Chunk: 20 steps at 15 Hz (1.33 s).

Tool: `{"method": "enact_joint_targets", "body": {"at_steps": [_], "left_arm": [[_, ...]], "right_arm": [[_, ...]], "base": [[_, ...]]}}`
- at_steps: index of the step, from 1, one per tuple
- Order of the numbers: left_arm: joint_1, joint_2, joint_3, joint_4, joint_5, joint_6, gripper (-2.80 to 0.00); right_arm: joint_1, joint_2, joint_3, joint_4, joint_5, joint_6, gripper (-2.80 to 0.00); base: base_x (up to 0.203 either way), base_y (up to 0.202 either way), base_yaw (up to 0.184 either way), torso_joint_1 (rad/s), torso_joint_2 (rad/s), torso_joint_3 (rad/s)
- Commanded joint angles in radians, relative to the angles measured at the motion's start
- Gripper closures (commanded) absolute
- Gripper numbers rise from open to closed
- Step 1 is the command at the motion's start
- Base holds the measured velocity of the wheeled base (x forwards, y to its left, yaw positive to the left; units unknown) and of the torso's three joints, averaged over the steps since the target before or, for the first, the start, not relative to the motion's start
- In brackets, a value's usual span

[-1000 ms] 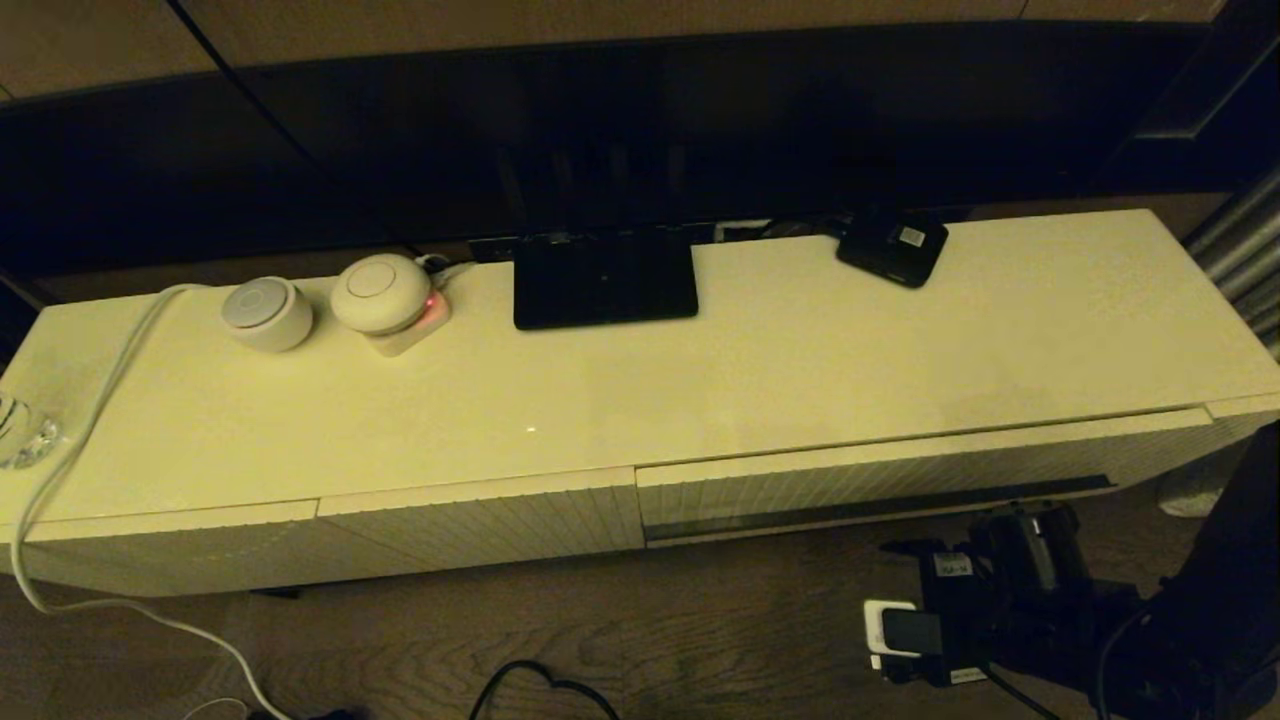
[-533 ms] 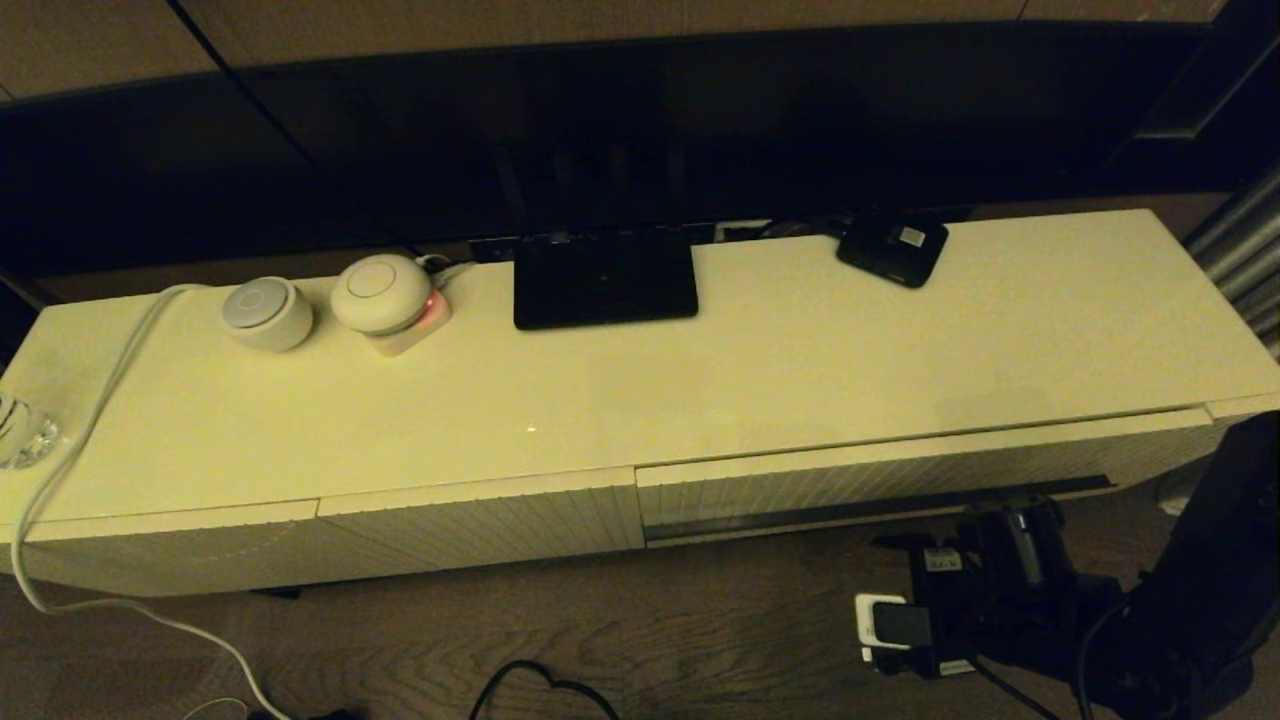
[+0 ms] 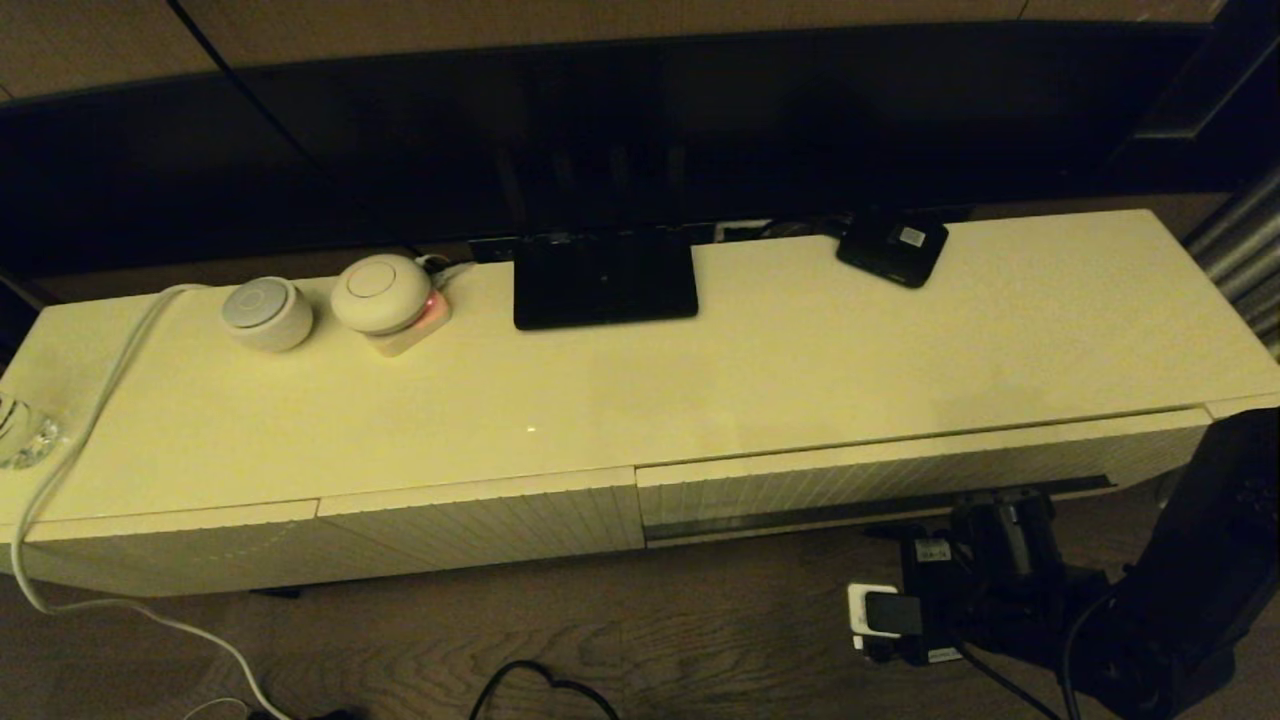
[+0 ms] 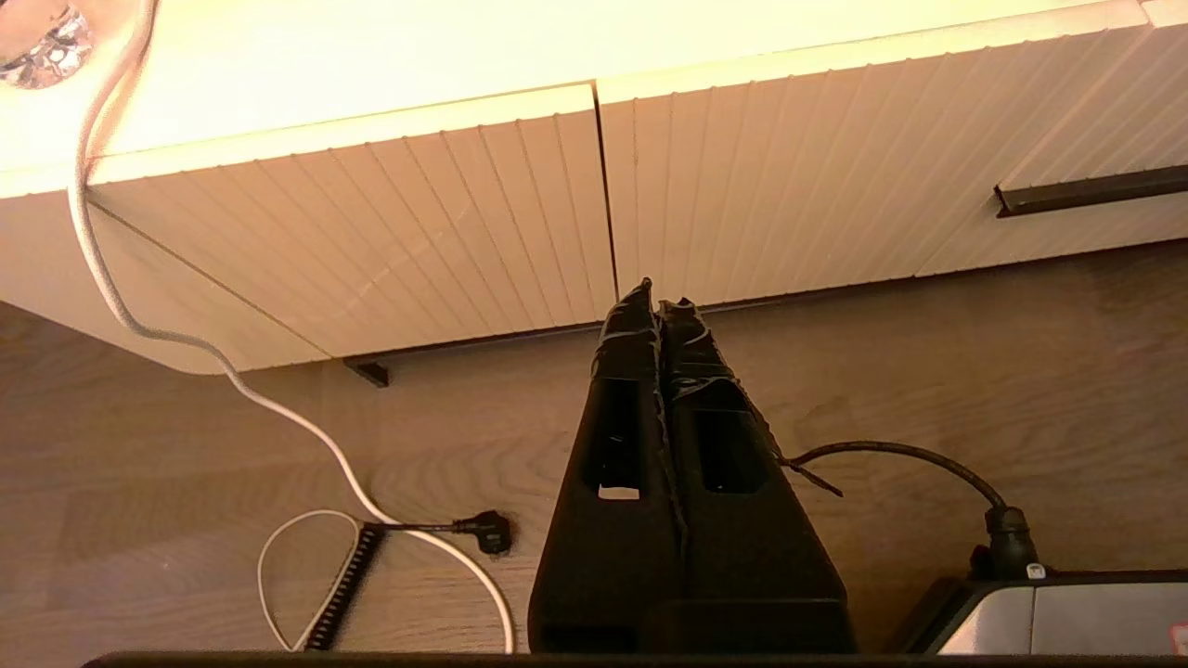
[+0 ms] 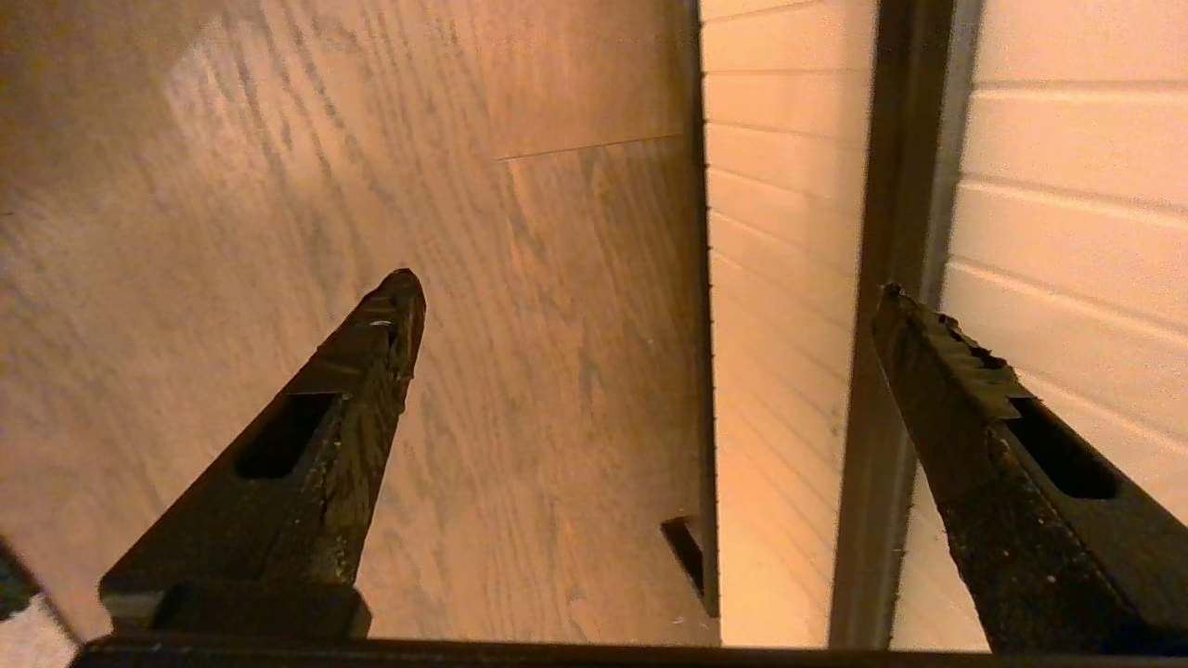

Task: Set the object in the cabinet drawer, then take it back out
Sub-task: Open the drawer

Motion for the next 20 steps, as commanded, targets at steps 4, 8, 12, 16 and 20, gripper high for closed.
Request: {"method": "enact_joint_targets", "body": {"at_steps": [4,8,12,16,20], "left_arm": [[0.0,0.0,0.003,0.0,0.0,-0.001,0.0],[0.0,0.0,0.003,0.0,0.0,0.0,0.0],[0.0,0.0,0.003,0.0,0.0,0.0,0.0],[0.0,0.0,0.003,0.0,0.0,0.0,0.0],[0.0,0.0,0.003,0.0,0.0,0.0,0.0]], "right_arm": [[0.001,0.028,-0.022,-0.01,0.005,-0.012,-2.8],[-0.011,0.058,-0.02,-0.03,0.011,-0.014,-2.8],[-0.031,0.05,-0.025,-0.062,0.067,-0.023,-2.8],[-0.031,0.015,0.003,-0.06,0.089,-0.039,-2.8],[-0.033,0.0,0.007,-0.053,0.108,-0.041,-2.8]], "base": [[0.0,0.0,0.0,0.0,0.0,0.0],[0.0,0.0,0.0,0.0,0.0,0.0],[0.0,0.0,0.0,0.0,0.0,0.0],[0.0,0.0,0.0,0.0,0.0,0.0],[0.0,0.0,0.0,0.0,0.0,0.0]]}}
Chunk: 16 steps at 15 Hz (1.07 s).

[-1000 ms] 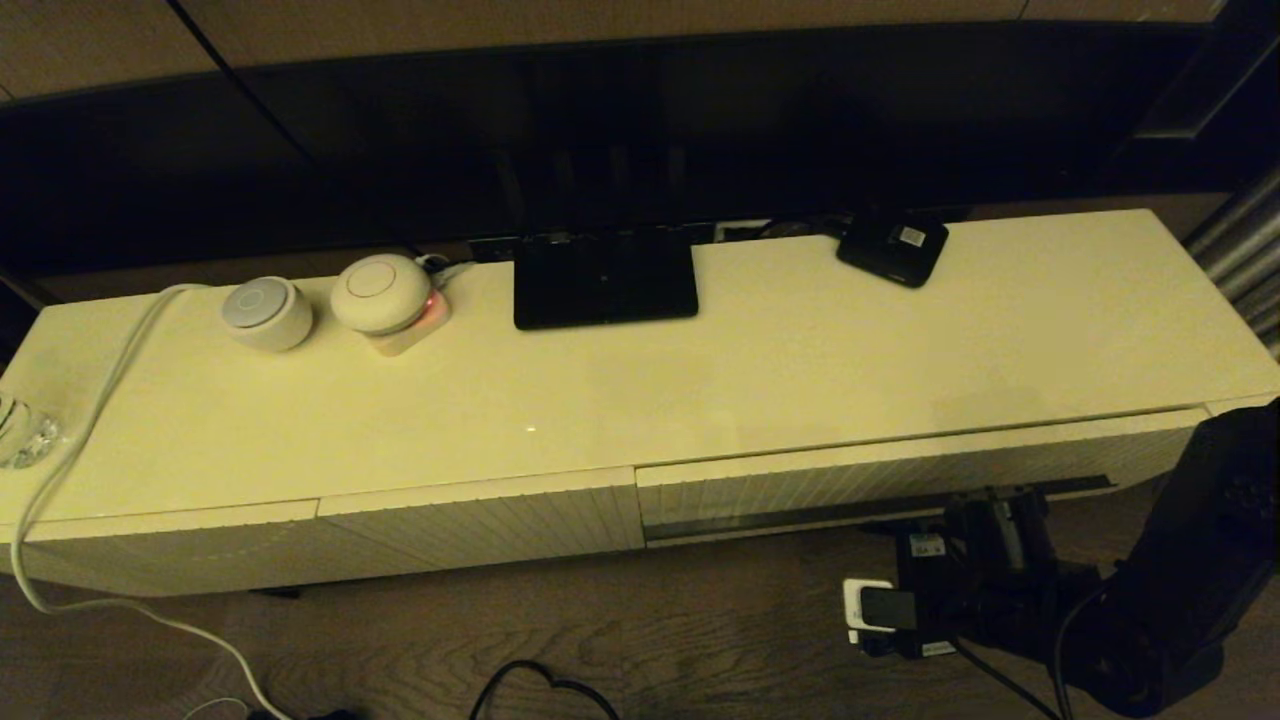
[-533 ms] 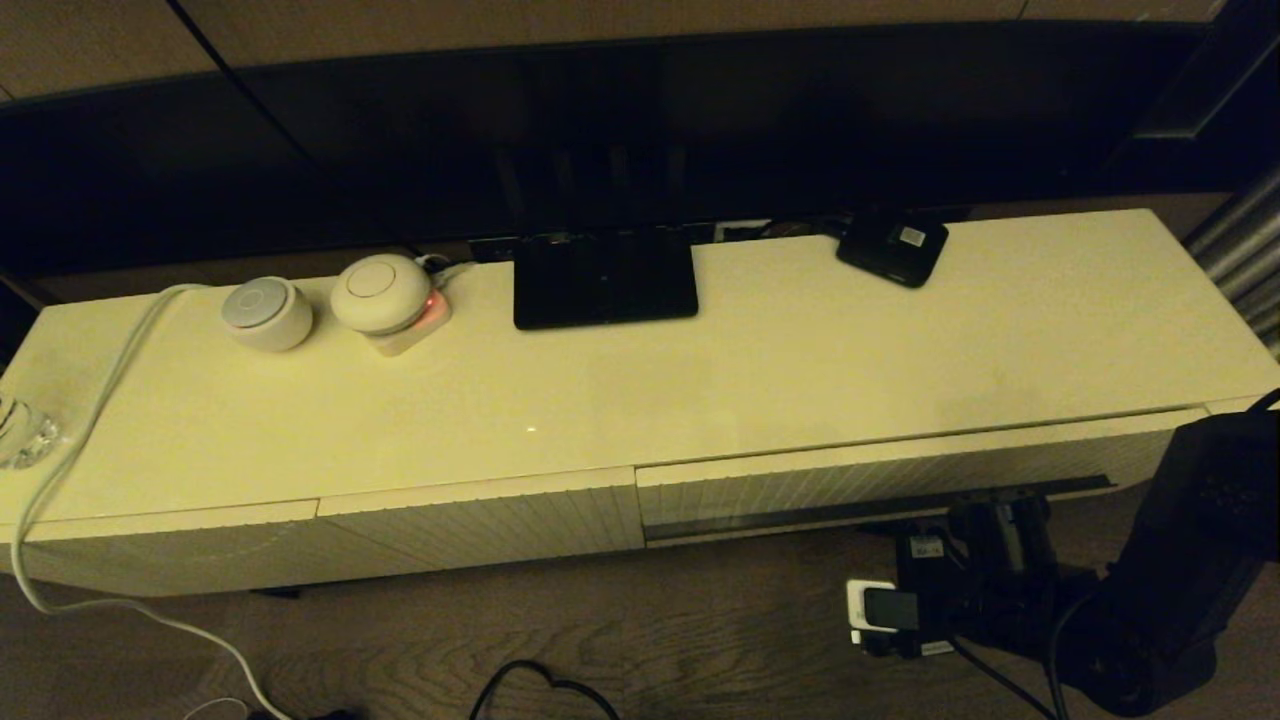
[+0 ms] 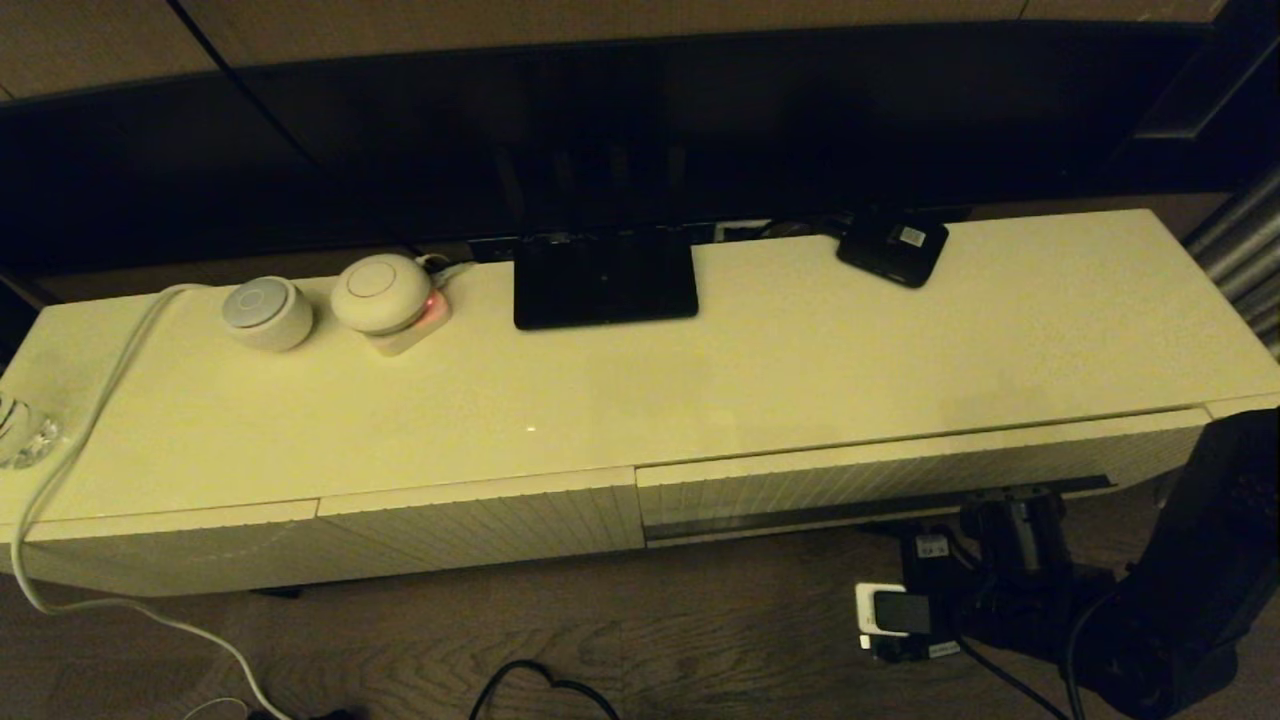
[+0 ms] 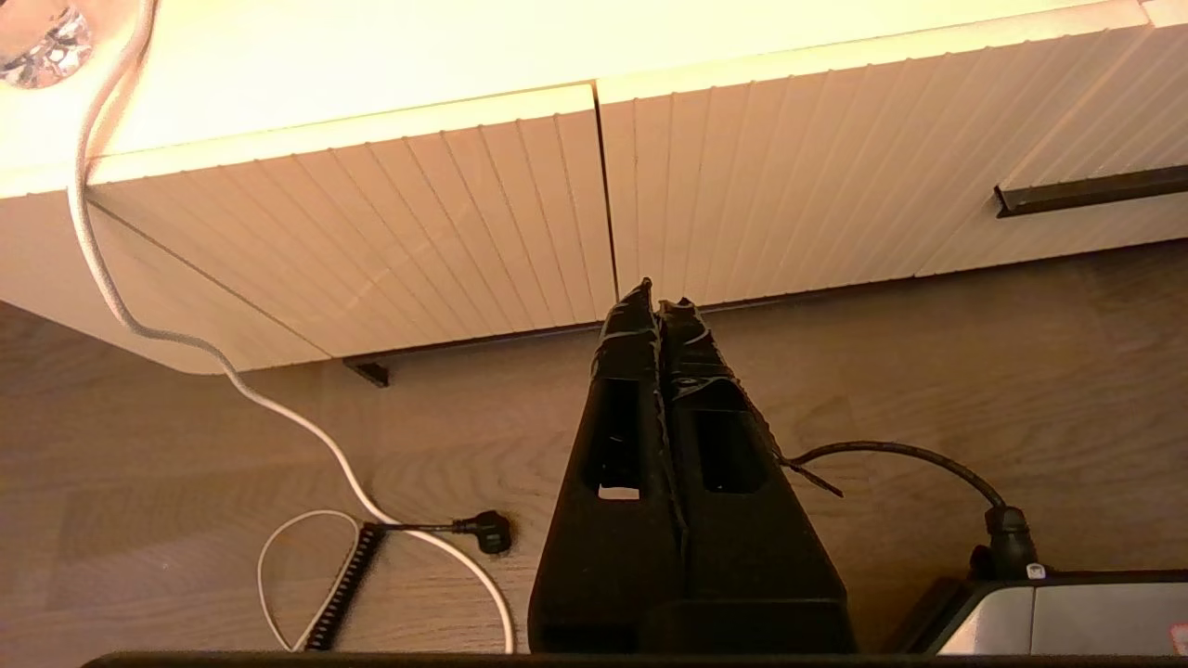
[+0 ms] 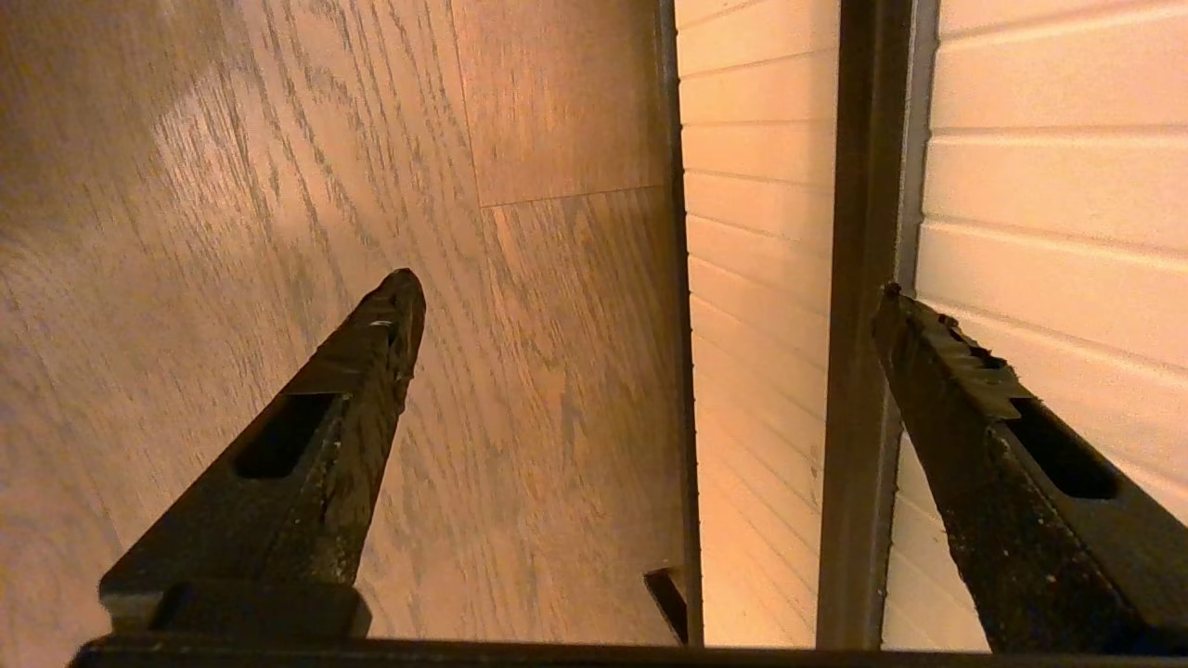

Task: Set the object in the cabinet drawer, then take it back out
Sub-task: Open the drawer

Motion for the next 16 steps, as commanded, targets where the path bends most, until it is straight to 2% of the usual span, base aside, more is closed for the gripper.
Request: {"method": "enact_joint_targets", "body": {"at_steps": [1,16], "left_arm": [[0.0,0.0,0.003,0.0,0.0,0.0,0.0],[0.0,0.0,0.003,0.0,0.0,0.0,0.0]], "right_arm": [[0.0,-0.01,-0.003,-0.006,0.003,-0.008,-2.8],[-0.057,0.084,-0.119,-0.009,0.003,-0.01,-2.8]], "base": [[0.0,0.0,0.0,0.0,0.0,0.0],[0.0,0.0,0.0,0.0,0.0,0.0]]}}
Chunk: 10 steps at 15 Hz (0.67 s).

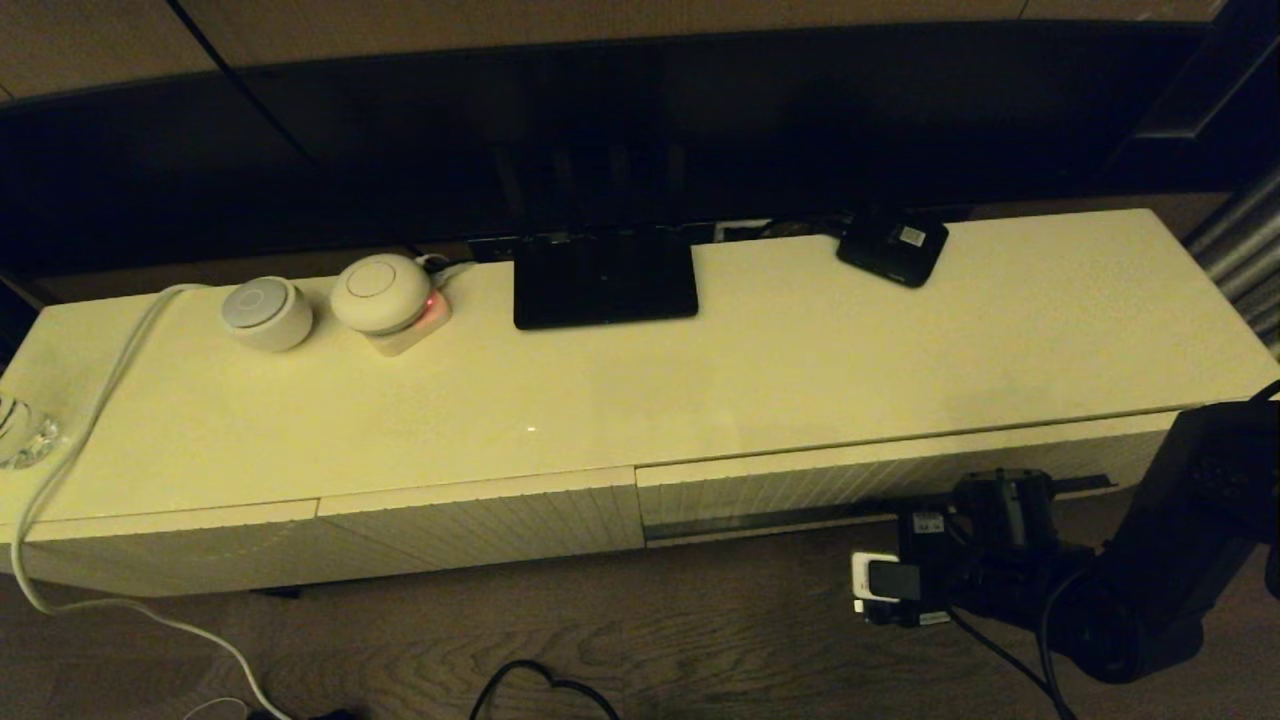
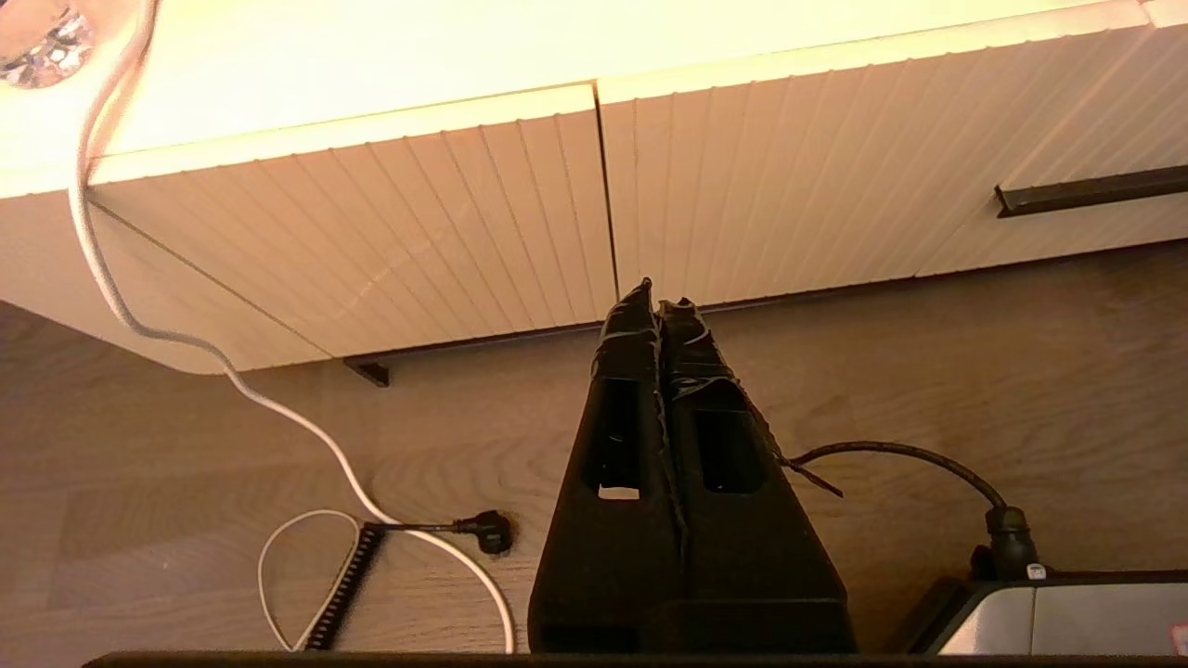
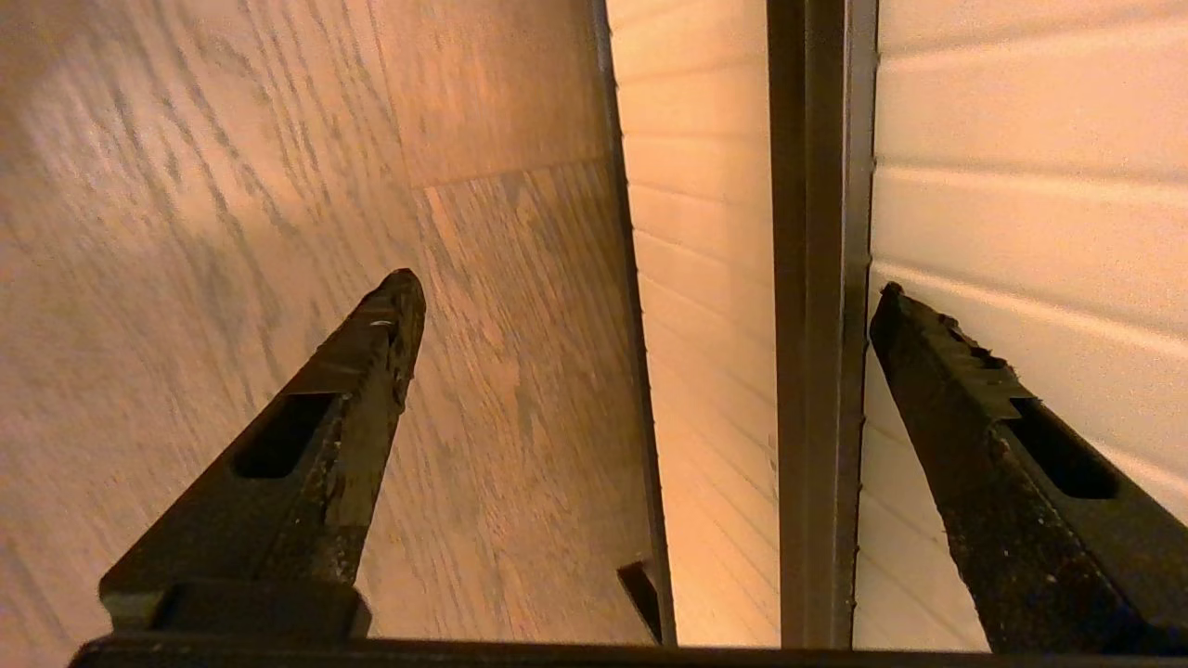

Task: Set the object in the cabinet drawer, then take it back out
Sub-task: Open the drawer

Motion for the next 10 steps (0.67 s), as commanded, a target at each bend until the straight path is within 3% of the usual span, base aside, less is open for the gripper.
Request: {"method": "enact_joint_targets", "body": {"at_steps": [1,10], "left_arm": [[0.0,0.0,0.003,0.0,0.0,0.0,0.0],[0.0,0.0,0.003,0.0,0.0,-0.001,0.0]], "right_arm": [[-0.011,0.016,-0.013,-0.007,0.002,-0.008,-2.8],[-0.024,0.032,0.047,-0.008,0.005,-0.008,-2.8]], "base": [[0.0,0.0,0.0,0.0,0.0,0.0],[0.0,0.0,0.0,0.0,0.0,0.0]]}}
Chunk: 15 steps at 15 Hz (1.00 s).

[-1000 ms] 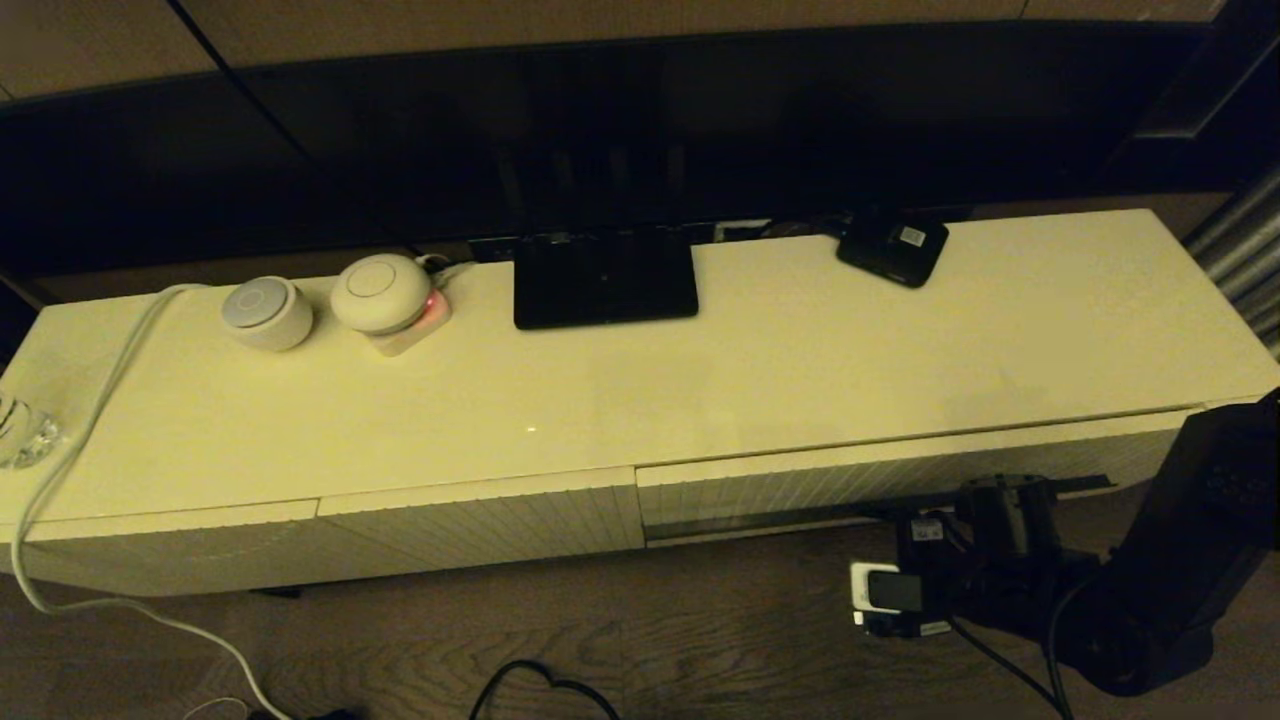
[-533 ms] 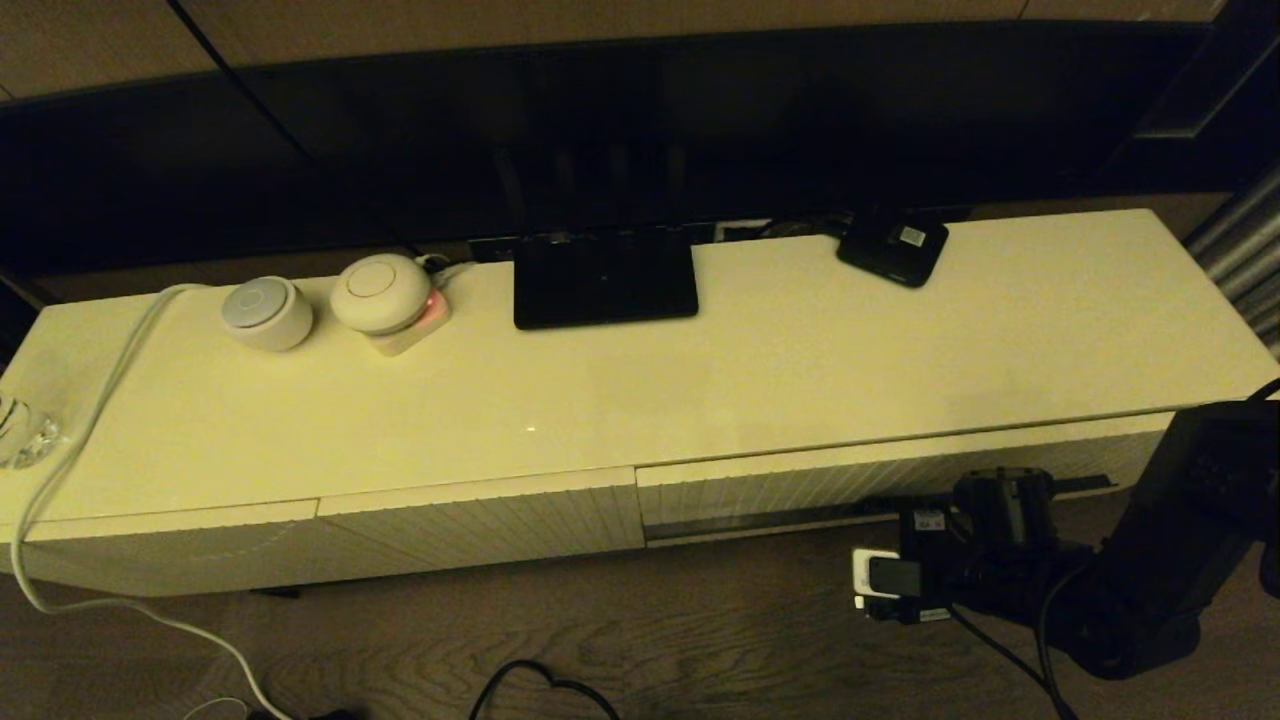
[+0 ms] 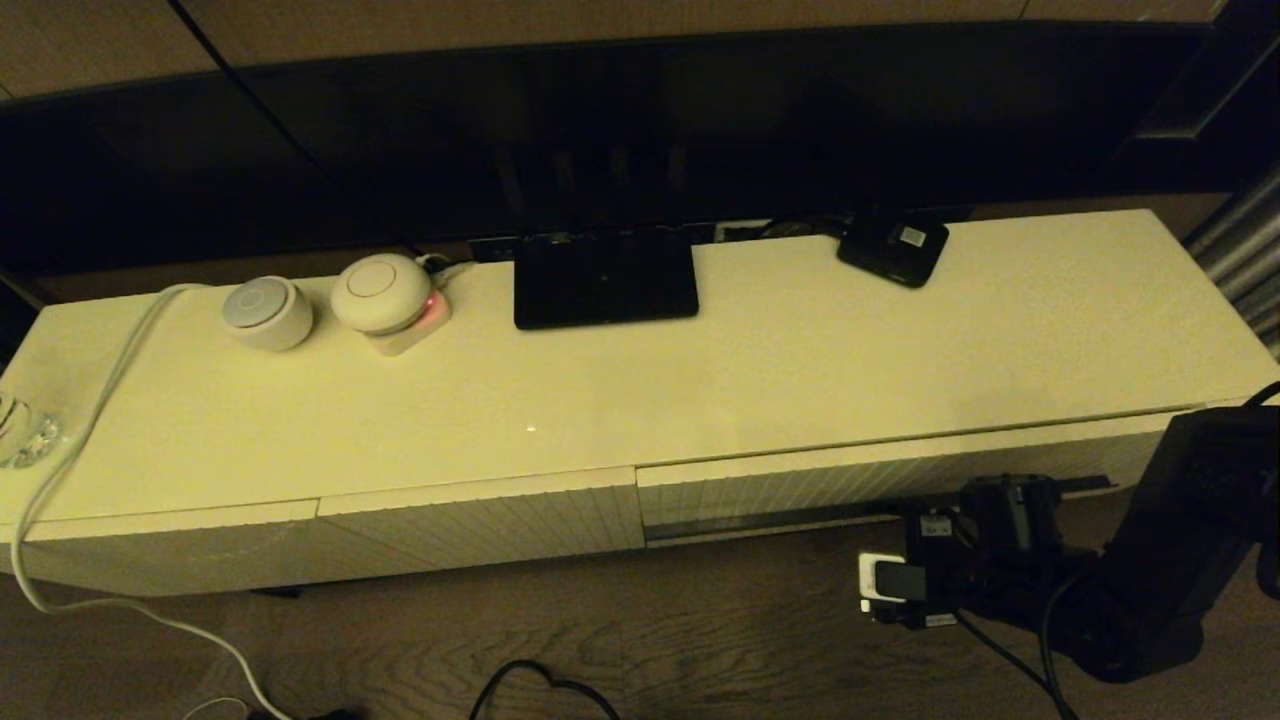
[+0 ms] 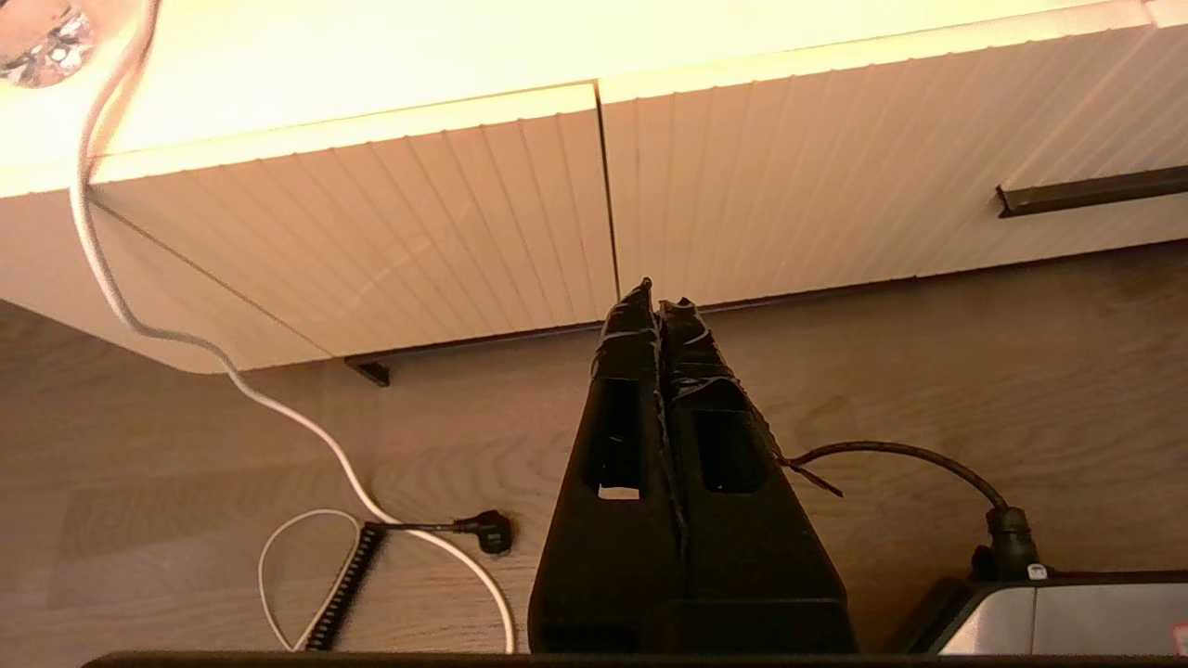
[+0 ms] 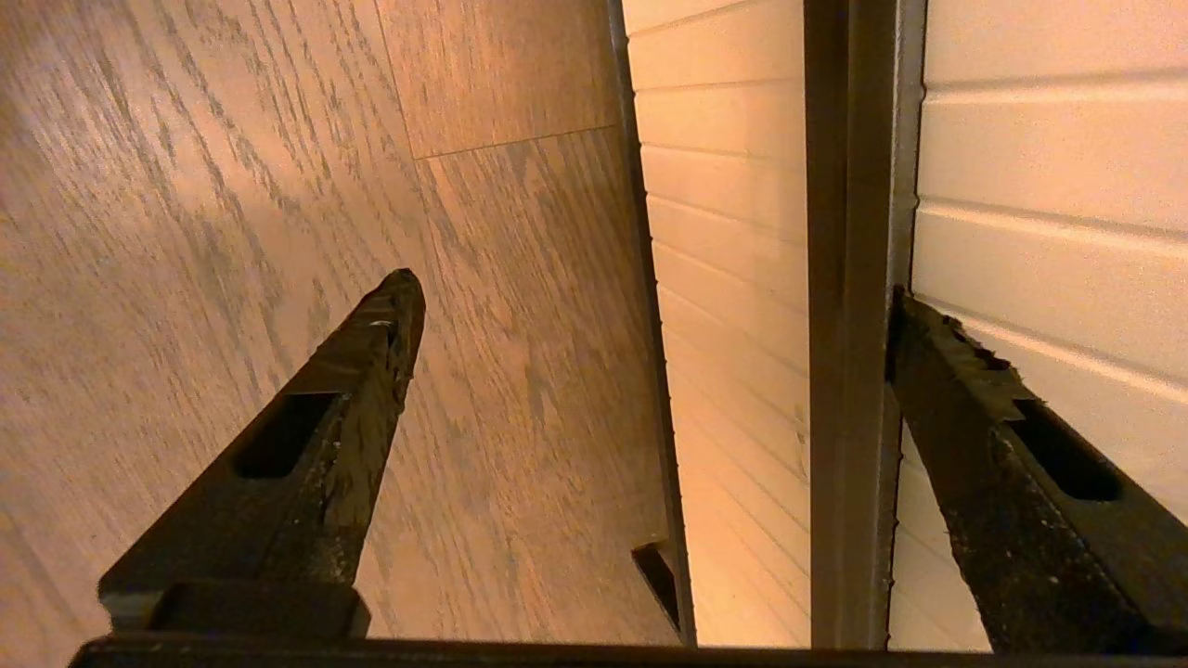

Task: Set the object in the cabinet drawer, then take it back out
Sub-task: Open the drawer

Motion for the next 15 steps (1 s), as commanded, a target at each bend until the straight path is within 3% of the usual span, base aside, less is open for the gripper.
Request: {"method": "enact_joint_targets", "body": {"at_steps": [1,9,15], "left_arm": [[0.0,0.0,0.003,0.0,0.0,-0.001,0.0],[0.0,0.0,0.003,0.0,0.0,0.0,0.0],[0.0,0.0,0.003,0.0,0.0,-0.001,0.0]], "right_arm": [[0.005,0.008,0.028,0.0,0.002,-0.007,-2.8],[0.043,0.0,0.142,-0.015,0.002,-0.007,-2.8],[0.08,-0.02,0.302,-0.113,-0.009,-0.003,-2.8]], "base": [[0.0,0.0,0.0,0.0,0.0,0.0],[0.0,0.0,0.0,0.0,0.0,0.0],[0.0,0.0,0.0,0.0,0.0,0.0]]}}
